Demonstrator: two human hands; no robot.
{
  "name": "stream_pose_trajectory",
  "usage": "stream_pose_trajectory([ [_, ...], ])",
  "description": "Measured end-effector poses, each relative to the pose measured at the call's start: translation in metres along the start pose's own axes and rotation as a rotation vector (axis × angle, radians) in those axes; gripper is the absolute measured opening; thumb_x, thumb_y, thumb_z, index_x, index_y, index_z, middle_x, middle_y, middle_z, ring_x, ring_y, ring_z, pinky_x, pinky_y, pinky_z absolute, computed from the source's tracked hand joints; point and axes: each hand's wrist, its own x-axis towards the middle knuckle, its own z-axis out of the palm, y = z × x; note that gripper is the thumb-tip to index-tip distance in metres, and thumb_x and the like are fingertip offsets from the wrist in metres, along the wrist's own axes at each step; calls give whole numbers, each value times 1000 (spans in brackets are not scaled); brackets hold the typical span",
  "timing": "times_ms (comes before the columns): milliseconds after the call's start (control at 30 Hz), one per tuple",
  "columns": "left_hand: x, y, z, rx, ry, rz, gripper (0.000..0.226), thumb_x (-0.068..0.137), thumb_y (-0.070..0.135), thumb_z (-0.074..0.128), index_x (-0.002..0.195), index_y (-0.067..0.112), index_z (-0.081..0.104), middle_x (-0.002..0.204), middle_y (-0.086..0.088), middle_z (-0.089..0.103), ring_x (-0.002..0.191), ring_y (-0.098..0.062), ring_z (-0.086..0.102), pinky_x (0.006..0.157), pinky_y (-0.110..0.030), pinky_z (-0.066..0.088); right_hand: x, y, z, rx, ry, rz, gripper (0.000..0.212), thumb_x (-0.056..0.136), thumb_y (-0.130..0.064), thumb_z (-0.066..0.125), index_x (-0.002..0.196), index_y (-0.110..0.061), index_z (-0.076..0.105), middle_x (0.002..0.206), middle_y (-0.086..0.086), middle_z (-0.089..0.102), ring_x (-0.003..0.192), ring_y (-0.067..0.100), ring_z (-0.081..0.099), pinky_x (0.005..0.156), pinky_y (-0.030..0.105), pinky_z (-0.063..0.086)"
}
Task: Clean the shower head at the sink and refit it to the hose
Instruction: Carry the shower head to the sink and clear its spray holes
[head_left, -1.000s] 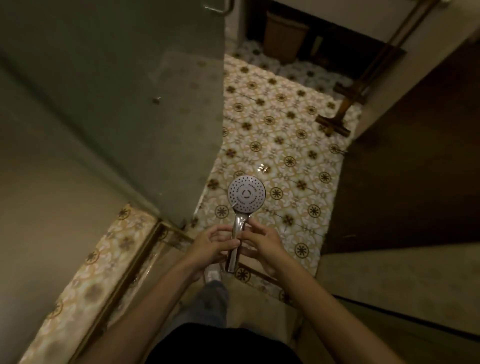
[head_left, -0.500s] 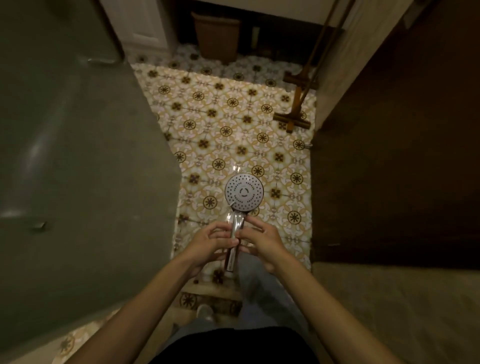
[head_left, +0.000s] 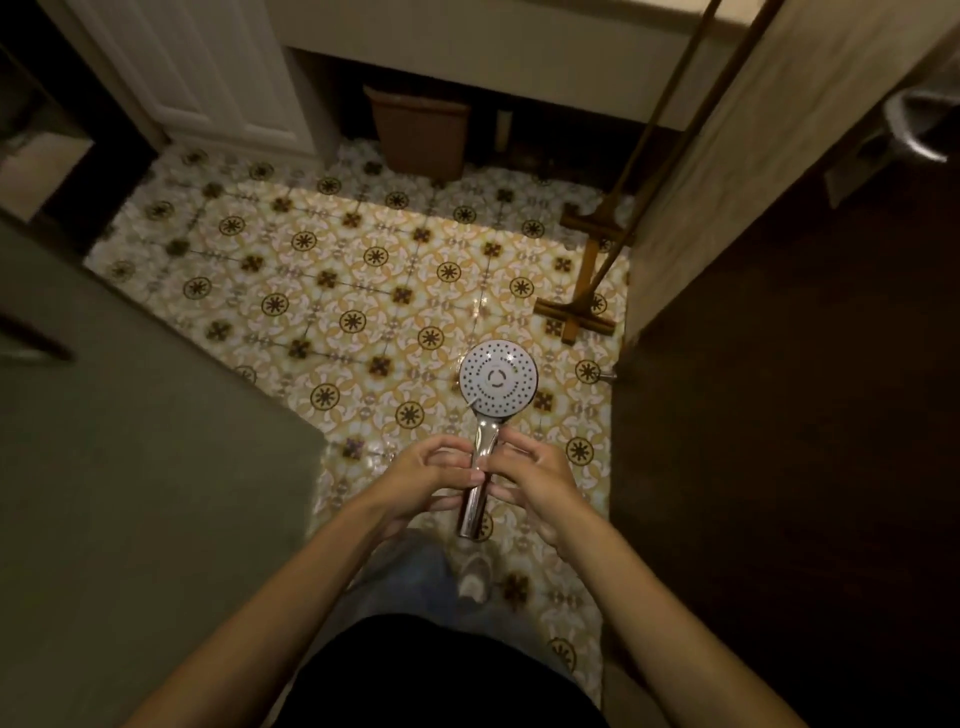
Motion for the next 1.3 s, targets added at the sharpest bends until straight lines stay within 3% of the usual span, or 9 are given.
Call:
stream_pose_trajectory([
  [100, 39, 40, -6, -5, -20, 3, 38, 74, 15, 83, 109, 17, 71, 101, -3, 77, 95, -19, 74, 74, -30, 58, 37, -38, -3, 6, 0, 7, 57, 81, 2, 81, 134, -7, 64, 114, 10, 80, 107, 22, 77, 98, 45, 60],
  [233, 103, 89, -20, -38, 35, -2, 23, 87, 20, 74, 109, 18, 75, 108, -8, 77, 97, -20, 73, 76, -32, 60, 101, -91, -5, 5, 14, 23, 49, 84, 1, 81, 131, -4, 67, 116, 11, 79, 104, 22, 78, 88, 36, 64],
  [367, 169, 157, -34, -63, 72, 7, 17, 90, 19, 71, 106, 13, 75, 100, -9, 76, 91, -20, 72, 70, -32, 60, 169, -155, 4, -21, 32, 5, 34, 85, -1, 79, 118, -8, 73, 112, 12, 80, 105, 26, 77, 95, 44, 62],
  [433, 195, 196, -43, -34, 80, 25, 21, 91, 19, 70, 110, 10, 73, 102, -11, 76, 88, -20, 74, 67, -29, 59, 199, -188, 12, -15, 43, -7, 31, 84, -1, 79, 114, -11, 75, 108, 9, 81, 102, 25, 78, 86, 40, 65],
  [633, 263, 306, -67, 8, 45, 36, 24, 91, 19, 70, 113, 14, 75, 111, -12, 77, 104, -30, 72, 89, -44, 59, 279, -285, 32, -41, 67, -41, 31, 83, -1, 81, 94, -30, 78, 94, -5, 83, 87, 9, 80, 66, 23, 62],
  [733, 301, 356, -77, -21, 55, 31, 19, 89, 15, 72, 107, 17, 77, 107, -12, 78, 96, -26, 73, 79, -39, 59, 317, -332, 38, -28, 39, -41, 32, 85, 1, 80, 100, -27, 77, 96, -1, 83, 88, 13, 80, 67, 26, 62],
  [967, 415, 466, -103, 32, 49, 43, 25, 90, 15, 70, 114, 20, 75, 113, -8, 77, 109, -27, 71, 88, -41, 58, 432, -444, 37, -92, 0, -57, 32, 89, 1, 74, 117, -15, 77, 110, 5, 81, 95, 13, 77, 66, 20, 61],
  [1167, 503, 587, -111, 125, -35, 54, 38, 81, 24, 71, 118, 34, 72, 113, 0, 77, 101, -15, 72, 78, -26, 56, 522, -565, 33, -178, -107, -124, 26, 88, -8, 79, 102, -30, 82, 101, -4, 82, 91, 11, 79, 69, 21, 60],
  [1300, 550, 655, -116, 74, 41, 50, 41, 78, 17, 72, 114, 37, 74, 115, -7, 76, 108, -22, 68, 95, -39, 53, 570, -638, 33, -249, -159, -145, 32, 91, -8, 76, 99, -38, 82, 97, -9, 82, 91, 9, 79, 71, 23, 62],
])
